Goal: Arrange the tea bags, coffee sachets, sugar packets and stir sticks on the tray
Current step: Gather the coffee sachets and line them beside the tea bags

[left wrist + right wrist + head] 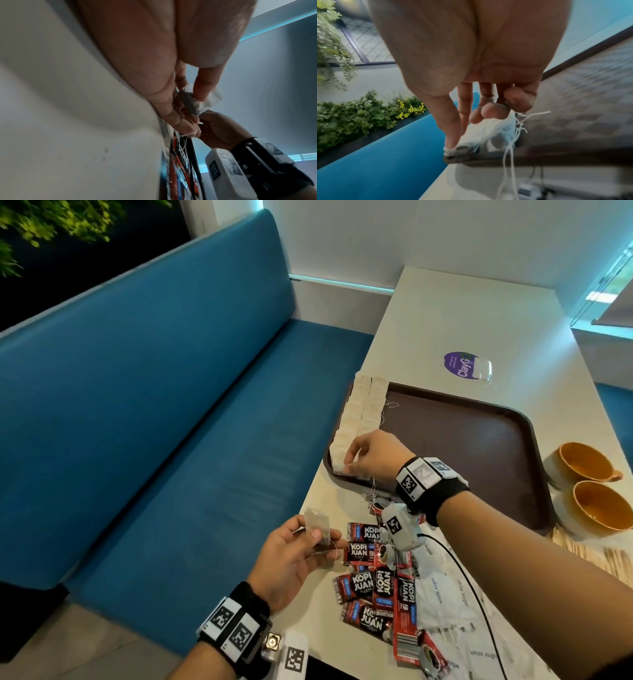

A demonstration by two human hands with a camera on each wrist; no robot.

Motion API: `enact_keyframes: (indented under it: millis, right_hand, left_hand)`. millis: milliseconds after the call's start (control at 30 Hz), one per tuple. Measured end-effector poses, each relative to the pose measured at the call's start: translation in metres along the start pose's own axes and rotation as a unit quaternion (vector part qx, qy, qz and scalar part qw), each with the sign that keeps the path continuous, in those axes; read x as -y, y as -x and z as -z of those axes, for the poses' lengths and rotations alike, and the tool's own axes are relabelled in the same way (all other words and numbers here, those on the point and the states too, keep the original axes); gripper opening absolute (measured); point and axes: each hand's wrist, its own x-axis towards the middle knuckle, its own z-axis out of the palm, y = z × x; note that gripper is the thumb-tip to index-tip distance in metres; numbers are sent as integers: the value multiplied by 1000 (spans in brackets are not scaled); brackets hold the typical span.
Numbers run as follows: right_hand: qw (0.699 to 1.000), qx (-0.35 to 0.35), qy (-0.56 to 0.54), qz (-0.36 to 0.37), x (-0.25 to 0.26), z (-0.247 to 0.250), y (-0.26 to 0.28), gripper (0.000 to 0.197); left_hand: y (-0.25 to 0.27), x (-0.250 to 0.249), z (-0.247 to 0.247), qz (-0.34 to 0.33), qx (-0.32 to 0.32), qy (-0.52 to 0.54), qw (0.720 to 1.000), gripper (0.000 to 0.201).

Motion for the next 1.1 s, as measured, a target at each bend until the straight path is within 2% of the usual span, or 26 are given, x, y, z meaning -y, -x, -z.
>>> enact_keyframes:
  millis: [67, 133, 267, 467, 533, 633, 733, 833, 967, 1100]
  right_hand:
    - [1000, 12, 24, 6, -1, -4, 1, 10]
    - [999, -10, 35, 10, -1, -9, -1, 9]
    - [999, -33, 27, -1, 2, -16, -6, 10]
    - [999, -26, 21, 0, 4, -12, 0, 7]
    - [999, -40, -5, 3, 5, -5, 10, 1]
    - [995, -46, -79, 32, 7, 3, 39, 5]
    - [980, 47, -183, 67, 8, 2, 74, 10]
    - [973, 106, -196, 64, 3, -10, 103, 22]
    - [973, 76, -217, 32, -6, -29, 125, 25]
    - [962, 39, -269, 21, -13, -32, 127, 22]
  left_hand:
    - [0, 0, -1, -3, -1, -2, 1000, 34]
    - [1, 0, -2, -7, -3, -5, 1000, 36]
    - [1, 0, -3, -10, -8, -5, 1000, 33]
    - [1, 2, -5, -17, -12, -24, 999, 29]
    - [1, 2, -5, -19, -15, -30, 999, 26]
    - [2, 3, -5, -26, -23, -35, 999, 16]
    - [3, 5, -6, -37, -29, -34, 998, 18]
    - [3, 6, -9, -43, -27, -39, 998, 18]
    - [1, 3, -13, -57, -36, -87, 994, 37]
    - [-5, -6, -20, -65, -34, -135, 988, 34]
